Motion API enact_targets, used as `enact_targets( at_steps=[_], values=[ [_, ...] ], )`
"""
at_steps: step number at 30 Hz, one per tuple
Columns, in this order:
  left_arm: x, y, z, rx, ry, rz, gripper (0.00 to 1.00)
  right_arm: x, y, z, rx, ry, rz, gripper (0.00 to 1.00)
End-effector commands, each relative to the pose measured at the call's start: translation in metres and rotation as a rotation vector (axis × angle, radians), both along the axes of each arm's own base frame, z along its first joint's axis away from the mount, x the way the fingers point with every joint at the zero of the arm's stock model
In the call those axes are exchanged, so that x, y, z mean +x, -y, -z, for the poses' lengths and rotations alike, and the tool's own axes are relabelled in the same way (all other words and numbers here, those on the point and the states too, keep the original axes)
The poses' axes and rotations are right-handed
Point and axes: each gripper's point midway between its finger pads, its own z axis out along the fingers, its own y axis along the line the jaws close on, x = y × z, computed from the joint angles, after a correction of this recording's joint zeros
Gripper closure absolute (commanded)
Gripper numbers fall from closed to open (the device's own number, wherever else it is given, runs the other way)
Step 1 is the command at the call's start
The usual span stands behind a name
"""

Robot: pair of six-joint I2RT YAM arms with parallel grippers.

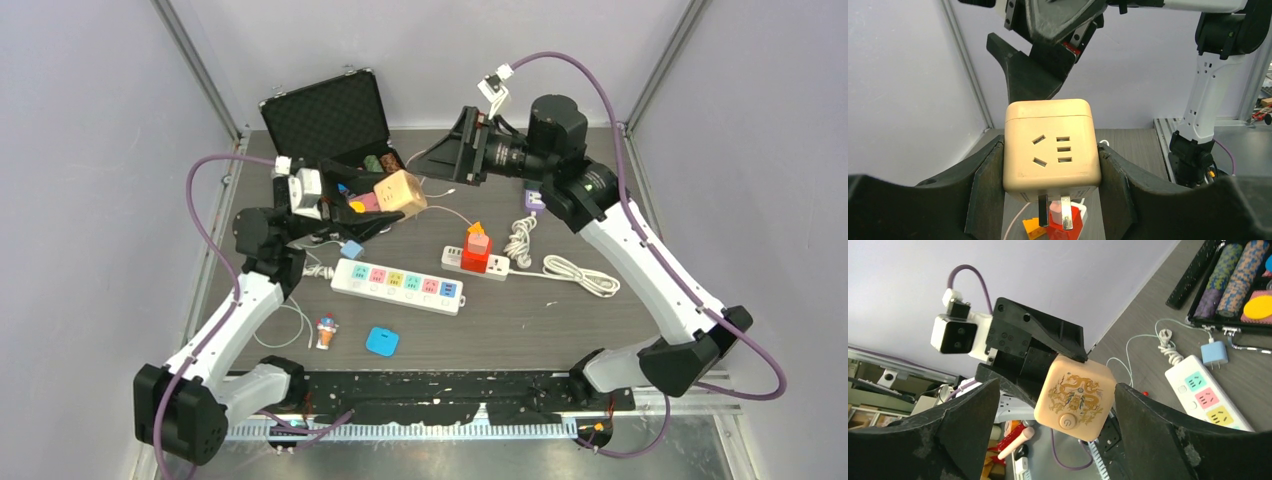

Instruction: Insert the plug

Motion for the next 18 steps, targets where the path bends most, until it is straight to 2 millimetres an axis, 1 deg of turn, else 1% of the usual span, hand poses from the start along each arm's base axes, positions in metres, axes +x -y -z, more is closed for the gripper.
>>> enact_targets(
  at_steps=[1,3,5,8,10,15,18],
  values=[
    [-0.003,-0.001,-0.021,-0.013,0.102,-0.043,1.0,0.0,-0.008,0.016,-0.027,-0.093,-0.033,0.14],
    [-0.004,0.001,-0.02,-0.01,0.101,-0.043,1.0,0.004,-0.012,0.031,-0.056,-0.139,-0.042,0.17],
    [-0.004,0.002,-0.018,-0.006,0.099,-0.043,1.0,0.005,-0.014,0.038,-0.071,-0.162,-0.05,0.2],
    [-0.002,0.003,-0.014,0.002,0.086,-0.05,1.0,0.004,-0.017,0.039,-0.073,-0.163,-0.06,0.26],
    [0.0,0.002,-0.016,-0.002,0.083,-0.061,1.0,0.002,-0.018,0.038,-0.072,-0.167,-0.077,0.3],
    [0.007,0.002,-0.019,-0.004,0.067,-0.094,1.0,-0.008,-0.023,0.037,-0.069,-0.189,-0.163,0.3],
    [0.007,0.002,-0.017,0.006,0.07,-0.098,1.0,-0.013,-0.023,0.036,-0.069,-0.186,-0.192,0.25]
  ],
)
